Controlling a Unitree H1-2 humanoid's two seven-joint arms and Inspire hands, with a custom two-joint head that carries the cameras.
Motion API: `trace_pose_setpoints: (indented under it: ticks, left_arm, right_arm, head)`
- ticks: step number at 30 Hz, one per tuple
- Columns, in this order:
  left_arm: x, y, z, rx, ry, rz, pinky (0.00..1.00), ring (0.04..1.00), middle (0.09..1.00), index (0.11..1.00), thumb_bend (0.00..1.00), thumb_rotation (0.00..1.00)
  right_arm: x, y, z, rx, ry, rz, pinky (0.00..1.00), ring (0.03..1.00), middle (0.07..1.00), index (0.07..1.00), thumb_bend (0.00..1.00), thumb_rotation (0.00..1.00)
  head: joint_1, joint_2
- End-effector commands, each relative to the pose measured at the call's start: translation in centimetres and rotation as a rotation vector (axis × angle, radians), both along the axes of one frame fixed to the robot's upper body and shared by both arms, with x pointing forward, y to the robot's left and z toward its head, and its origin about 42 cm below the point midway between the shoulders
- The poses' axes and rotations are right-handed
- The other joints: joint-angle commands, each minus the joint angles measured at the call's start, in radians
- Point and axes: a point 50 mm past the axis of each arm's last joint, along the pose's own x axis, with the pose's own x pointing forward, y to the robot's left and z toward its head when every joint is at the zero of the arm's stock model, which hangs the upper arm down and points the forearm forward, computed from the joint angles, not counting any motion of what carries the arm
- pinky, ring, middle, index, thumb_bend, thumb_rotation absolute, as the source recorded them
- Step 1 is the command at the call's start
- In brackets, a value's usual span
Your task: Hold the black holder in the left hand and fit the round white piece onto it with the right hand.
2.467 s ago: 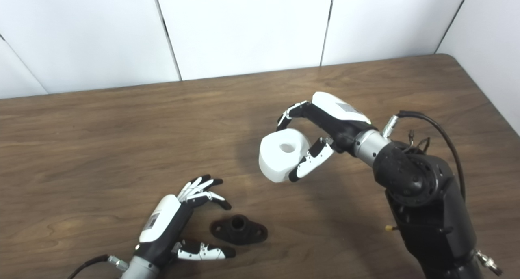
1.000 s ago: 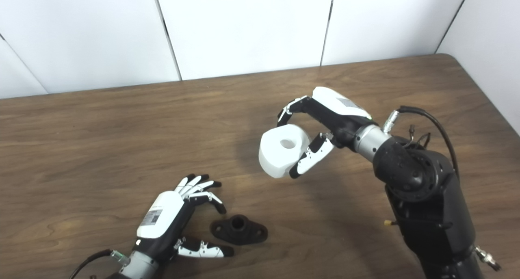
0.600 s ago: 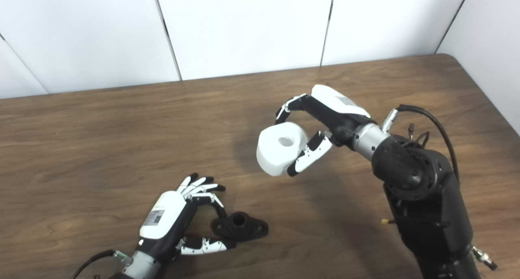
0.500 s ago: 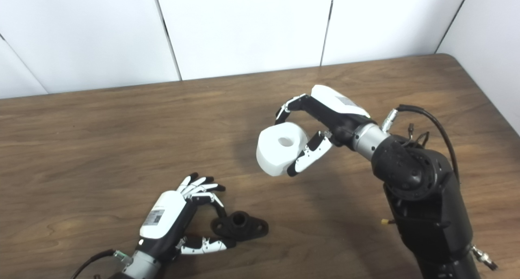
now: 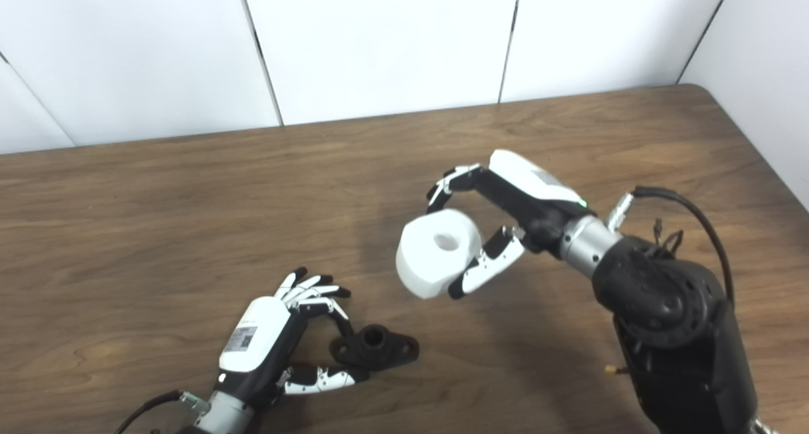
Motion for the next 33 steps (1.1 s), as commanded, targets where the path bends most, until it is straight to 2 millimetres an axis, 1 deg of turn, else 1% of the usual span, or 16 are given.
trace_pose_setpoints:
  ticks: [1,6,14,19,28,33]
  left_arm:
    - [-0.1,0.1,0.0,0.016,-0.005,0.020,1.00,0.880,0.772,0.484,0.52,0.05]
    - [-0.1,-0.1,-0.1,0.015,-0.005,0.035,1.00,0.884,0.778,0.484,0.52,0.05]
    - [0.0,-0.2,0.0,0.019,-0.012,0.044,1.00,0.887,0.779,0.485,0.52,0.05]
    - [0.2,-0.4,0.1,0.018,-0.019,0.047,1.00,0.885,0.775,0.485,0.52,0.05]
    - [0.3,-0.5,0.1,0.016,-0.021,0.049,1.00,0.881,0.770,0.484,0.52,0.05]
    - [0.4,-0.5,0.1,0.019,-0.018,0.051,1.00,0.879,0.769,0.485,0.52,0.05]
  right_arm:
    - [-0.6,0.1,1.3,0.002,-0.060,0.010,0.84,0.895,0.781,0.481,0.52,0.13]
    - [-1.4,0.6,1.5,0.004,-0.057,0.015,0.86,0.907,0.790,0.481,0.52,0.13]
    - [-2.0,1.5,1.8,0.015,-0.055,0.017,0.83,0.911,0.794,0.481,0.52,0.13]
    - [-2.1,2.4,1.8,0.028,-0.053,0.028,0.86,0.909,0.787,0.481,0.52,0.13]
    - [-2.1,4.5,1.1,0.031,-0.035,0.066,0.87,0.901,0.785,0.481,0.52,0.13]
    - [-2.0,5.4,0.3,0.033,-0.016,0.083,0.89,0.909,0.790,0.481,0.52,0.13]
  head:
    - [-0.001,0.001]
    - [-0.001,-0.001]
    - [-0.008,-0.004]
    - [-0.007,-0.004]
    - [-0.007,-0.004]
    - [-0.007,-0.003]
